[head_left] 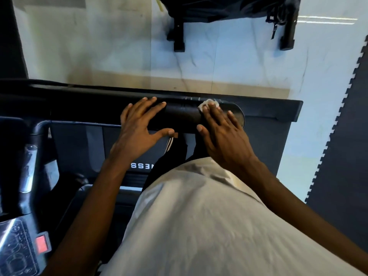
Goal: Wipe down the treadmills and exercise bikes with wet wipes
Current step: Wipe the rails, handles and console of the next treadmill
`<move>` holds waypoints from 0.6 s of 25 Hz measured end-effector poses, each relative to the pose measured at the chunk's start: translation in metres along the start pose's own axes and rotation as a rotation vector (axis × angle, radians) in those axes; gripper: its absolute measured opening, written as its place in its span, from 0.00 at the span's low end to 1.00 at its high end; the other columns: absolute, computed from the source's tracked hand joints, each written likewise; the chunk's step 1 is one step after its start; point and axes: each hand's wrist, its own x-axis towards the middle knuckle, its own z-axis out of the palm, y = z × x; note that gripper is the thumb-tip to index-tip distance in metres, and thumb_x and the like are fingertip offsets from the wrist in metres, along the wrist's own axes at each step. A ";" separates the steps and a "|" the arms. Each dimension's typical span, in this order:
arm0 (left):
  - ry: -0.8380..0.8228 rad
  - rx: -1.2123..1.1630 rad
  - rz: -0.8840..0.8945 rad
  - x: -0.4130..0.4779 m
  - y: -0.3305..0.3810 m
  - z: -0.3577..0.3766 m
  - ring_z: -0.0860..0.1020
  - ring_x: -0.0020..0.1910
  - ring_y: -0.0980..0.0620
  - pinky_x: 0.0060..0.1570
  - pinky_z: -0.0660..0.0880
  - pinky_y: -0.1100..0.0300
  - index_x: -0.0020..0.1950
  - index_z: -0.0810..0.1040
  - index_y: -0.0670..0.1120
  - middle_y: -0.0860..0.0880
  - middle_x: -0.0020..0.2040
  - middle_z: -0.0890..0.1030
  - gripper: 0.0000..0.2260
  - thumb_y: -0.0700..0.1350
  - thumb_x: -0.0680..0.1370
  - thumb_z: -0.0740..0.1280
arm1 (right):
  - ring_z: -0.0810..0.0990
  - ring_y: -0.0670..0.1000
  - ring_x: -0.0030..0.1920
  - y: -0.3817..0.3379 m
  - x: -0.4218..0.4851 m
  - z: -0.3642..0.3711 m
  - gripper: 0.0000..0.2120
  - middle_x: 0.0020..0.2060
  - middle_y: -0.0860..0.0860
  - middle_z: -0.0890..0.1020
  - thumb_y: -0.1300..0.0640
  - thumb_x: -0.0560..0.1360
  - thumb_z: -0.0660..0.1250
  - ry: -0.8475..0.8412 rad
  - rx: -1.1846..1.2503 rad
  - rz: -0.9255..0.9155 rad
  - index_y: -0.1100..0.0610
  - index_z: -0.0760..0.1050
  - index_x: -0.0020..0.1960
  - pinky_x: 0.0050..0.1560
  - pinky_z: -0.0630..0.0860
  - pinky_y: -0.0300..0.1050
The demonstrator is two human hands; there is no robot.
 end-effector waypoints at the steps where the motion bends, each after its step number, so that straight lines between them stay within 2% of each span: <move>1: -0.005 0.011 -0.020 0.000 -0.001 -0.002 0.63 0.77 0.48 0.76 0.50 0.48 0.75 0.72 0.53 0.48 0.76 0.69 0.36 0.71 0.72 0.63 | 0.54 0.53 0.81 0.000 0.010 -0.005 0.33 0.80 0.55 0.57 0.40 0.83 0.42 0.000 0.006 0.024 0.57 0.55 0.81 0.80 0.48 0.51; 4: -0.014 -0.006 -0.069 0.000 -0.004 -0.006 0.61 0.78 0.48 0.76 0.48 0.47 0.76 0.71 0.52 0.48 0.77 0.68 0.40 0.74 0.70 0.61 | 0.65 0.55 0.76 -0.018 0.054 -0.003 0.34 0.75 0.57 0.69 0.37 0.81 0.42 -0.052 0.043 -0.025 0.57 0.64 0.76 0.79 0.54 0.53; 7: -0.039 -0.019 -0.111 0.003 -0.004 -0.008 0.60 0.78 0.50 0.76 0.48 0.48 0.76 0.70 0.50 0.49 0.77 0.68 0.44 0.76 0.68 0.61 | 0.66 0.54 0.75 -0.035 0.089 0.000 0.32 0.74 0.55 0.70 0.39 0.82 0.42 -0.158 0.068 -0.090 0.56 0.65 0.76 0.78 0.54 0.54; 11: -0.089 -0.041 -0.160 0.007 -0.001 -0.010 0.58 0.79 0.52 0.75 0.42 0.54 0.77 0.68 0.51 0.50 0.78 0.66 0.45 0.75 0.67 0.63 | 0.71 0.57 0.72 -0.010 0.081 -0.022 0.22 0.72 0.56 0.73 0.49 0.85 0.46 -0.202 -0.066 -0.063 0.54 0.70 0.72 0.76 0.59 0.58; 13: -0.095 -0.050 -0.164 0.007 0.001 -0.012 0.57 0.79 0.52 0.75 0.41 0.57 0.78 0.68 0.51 0.50 0.78 0.66 0.45 0.75 0.67 0.62 | 0.71 0.58 0.72 -0.013 0.065 -0.028 0.27 0.72 0.58 0.73 0.45 0.84 0.44 -0.126 -0.022 -0.011 0.56 0.69 0.72 0.76 0.60 0.56; 15: -0.103 -0.059 -0.168 0.007 0.002 -0.012 0.57 0.79 0.52 0.75 0.41 0.55 0.78 0.68 0.51 0.50 0.78 0.66 0.45 0.75 0.66 0.62 | 0.64 0.56 0.77 -0.028 0.055 -0.023 0.31 0.76 0.59 0.67 0.41 0.83 0.43 -0.140 0.040 -0.029 0.58 0.64 0.77 0.79 0.55 0.52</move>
